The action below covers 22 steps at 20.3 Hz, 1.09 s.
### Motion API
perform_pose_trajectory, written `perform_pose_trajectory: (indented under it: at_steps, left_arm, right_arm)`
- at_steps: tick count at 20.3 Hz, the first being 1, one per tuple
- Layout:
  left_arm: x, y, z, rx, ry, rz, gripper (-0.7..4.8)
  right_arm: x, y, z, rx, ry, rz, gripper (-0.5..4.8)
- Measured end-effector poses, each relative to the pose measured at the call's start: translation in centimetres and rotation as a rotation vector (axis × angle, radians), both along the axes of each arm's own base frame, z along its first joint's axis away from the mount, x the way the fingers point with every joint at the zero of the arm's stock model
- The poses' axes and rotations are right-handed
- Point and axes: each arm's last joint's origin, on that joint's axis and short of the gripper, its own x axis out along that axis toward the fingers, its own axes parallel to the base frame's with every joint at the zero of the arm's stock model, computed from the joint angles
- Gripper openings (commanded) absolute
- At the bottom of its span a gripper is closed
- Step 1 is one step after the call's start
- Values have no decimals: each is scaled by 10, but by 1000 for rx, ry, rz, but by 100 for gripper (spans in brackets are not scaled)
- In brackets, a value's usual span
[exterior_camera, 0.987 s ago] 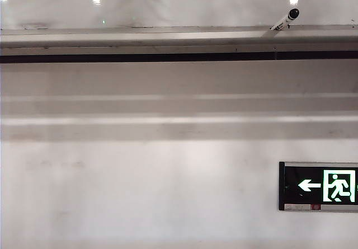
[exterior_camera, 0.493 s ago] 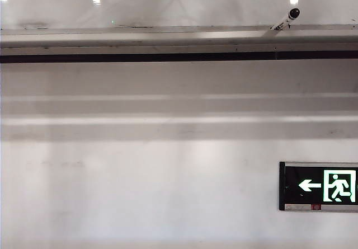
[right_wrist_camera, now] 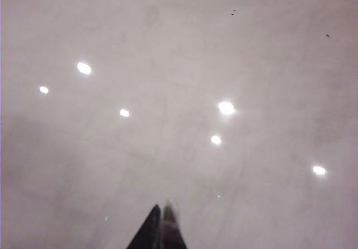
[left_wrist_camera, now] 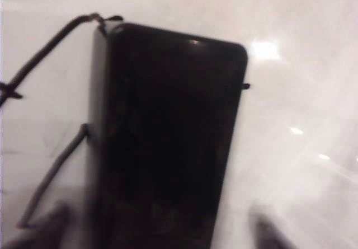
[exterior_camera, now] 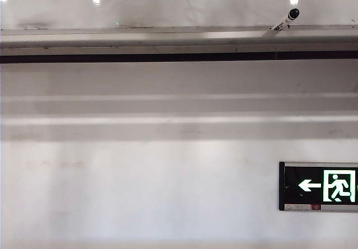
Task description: Wipe the whiteboard clean using the black magnetic whiteboard eraser attached to the whiteboard.
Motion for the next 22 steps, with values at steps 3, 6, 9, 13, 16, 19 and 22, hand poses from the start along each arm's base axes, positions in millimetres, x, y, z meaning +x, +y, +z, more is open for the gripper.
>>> perform_pose_trajectory:
  at_steps: [3, 6, 9, 13, 16, 19, 22]
  left_arm:
    - [2, 0, -2, 12, 4, 24, 200]
    - [2, 0, -2, 69, -10, 60, 200]
    - [-3, 5, 4, 179, -14, 106, 201]
    - [-18, 32, 26, 401, -21, 207, 202]
    - [-28, 46, 40, 613, -137, 175, 207]
    - [-15, 56, 32, 752, -158, 131, 207]
    - [-6, 73, 36, 784, -101, 138, 229]
  right_arm:
    - [0, 0, 0, 0, 0, 0, -1]
    - [0, 0, 0, 1, -2, 0, -1]
    - [0, 0, 0, 2, -2, 0, -1]
    - [-2, -1, 1, 14, -18, 1, -1]
    - [-3, -2, 2, 18, -24, 1, -1]
    - [-4, -3, 3, 22, -29, 1, -1]
    - [-8, -5, 4, 27, -35, 7, -1]
